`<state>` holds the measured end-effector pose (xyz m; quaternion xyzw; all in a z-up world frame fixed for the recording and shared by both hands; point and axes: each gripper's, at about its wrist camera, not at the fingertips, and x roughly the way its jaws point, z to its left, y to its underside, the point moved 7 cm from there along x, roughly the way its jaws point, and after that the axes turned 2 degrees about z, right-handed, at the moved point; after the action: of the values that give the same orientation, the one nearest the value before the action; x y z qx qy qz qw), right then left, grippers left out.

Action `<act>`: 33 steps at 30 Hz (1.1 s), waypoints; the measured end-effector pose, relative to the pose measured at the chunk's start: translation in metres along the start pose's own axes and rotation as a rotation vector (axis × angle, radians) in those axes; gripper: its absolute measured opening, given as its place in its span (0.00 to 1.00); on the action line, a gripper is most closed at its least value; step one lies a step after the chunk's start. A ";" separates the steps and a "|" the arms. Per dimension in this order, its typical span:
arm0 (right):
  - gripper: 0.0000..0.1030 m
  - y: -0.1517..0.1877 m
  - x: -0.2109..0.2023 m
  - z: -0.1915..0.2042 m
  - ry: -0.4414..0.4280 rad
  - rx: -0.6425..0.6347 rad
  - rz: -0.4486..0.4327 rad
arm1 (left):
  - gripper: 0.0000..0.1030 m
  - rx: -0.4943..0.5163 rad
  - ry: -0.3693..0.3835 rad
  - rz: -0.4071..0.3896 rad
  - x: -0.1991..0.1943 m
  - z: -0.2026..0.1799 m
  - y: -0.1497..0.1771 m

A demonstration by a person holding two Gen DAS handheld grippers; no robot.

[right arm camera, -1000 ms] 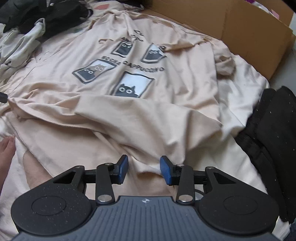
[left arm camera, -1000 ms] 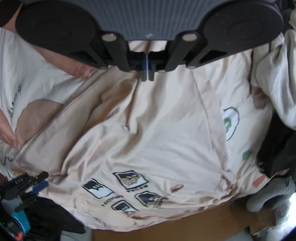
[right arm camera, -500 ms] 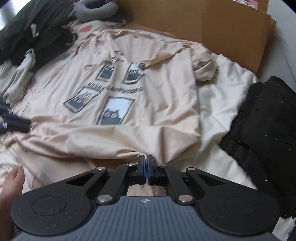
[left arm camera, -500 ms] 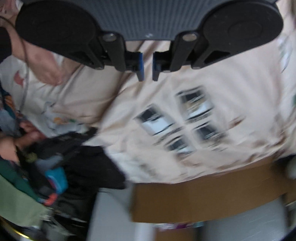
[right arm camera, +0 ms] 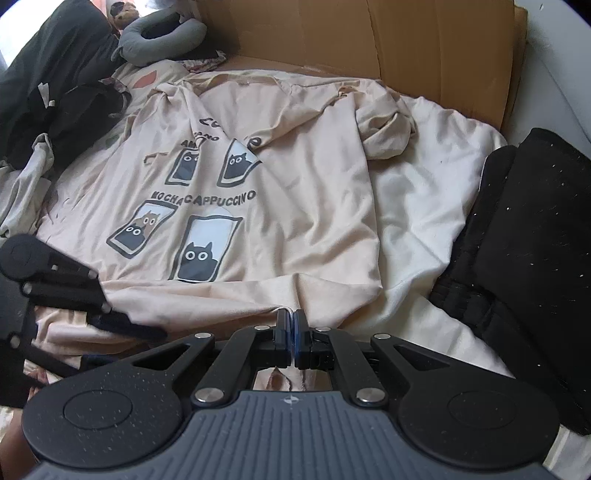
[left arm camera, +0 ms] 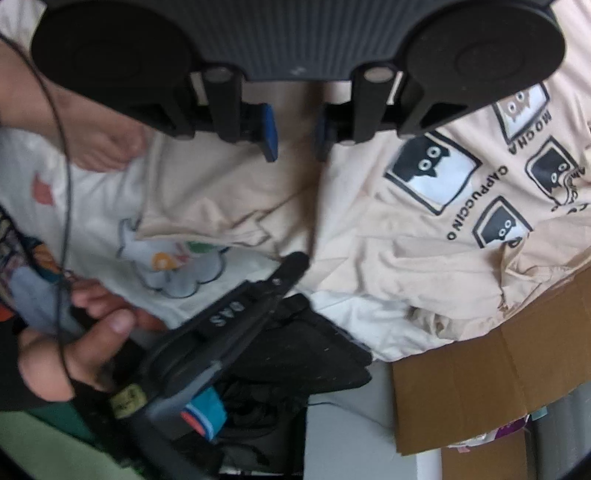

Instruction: Fold clothes

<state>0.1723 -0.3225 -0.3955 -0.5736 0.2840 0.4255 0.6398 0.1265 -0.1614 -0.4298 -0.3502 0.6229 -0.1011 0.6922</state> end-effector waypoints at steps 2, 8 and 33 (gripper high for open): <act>0.00 0.000 0.005 -0.003 -0.004 0.006 0.006 | 0.29 0.015 -0.017 0.001 0.003 0.006 -0.001; 0.01 0.002 0.022 -0.008 0.004 0.002 0.033 | 0.30 0.058 -0.044 0.030 0.014 0.012 0.002; 0.37 0.055 -0.010 0.006 -0.131 0.209 0.104 | 0.04 -0.055 0.070 -0.028 -0.026 -0.011 0.000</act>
<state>0.1190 -0.3203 -0.4133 -0.4595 0.3138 0.4628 0.6901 0.1105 -0.1505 -0.4089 -0.3741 0.6445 -0.1056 0.6584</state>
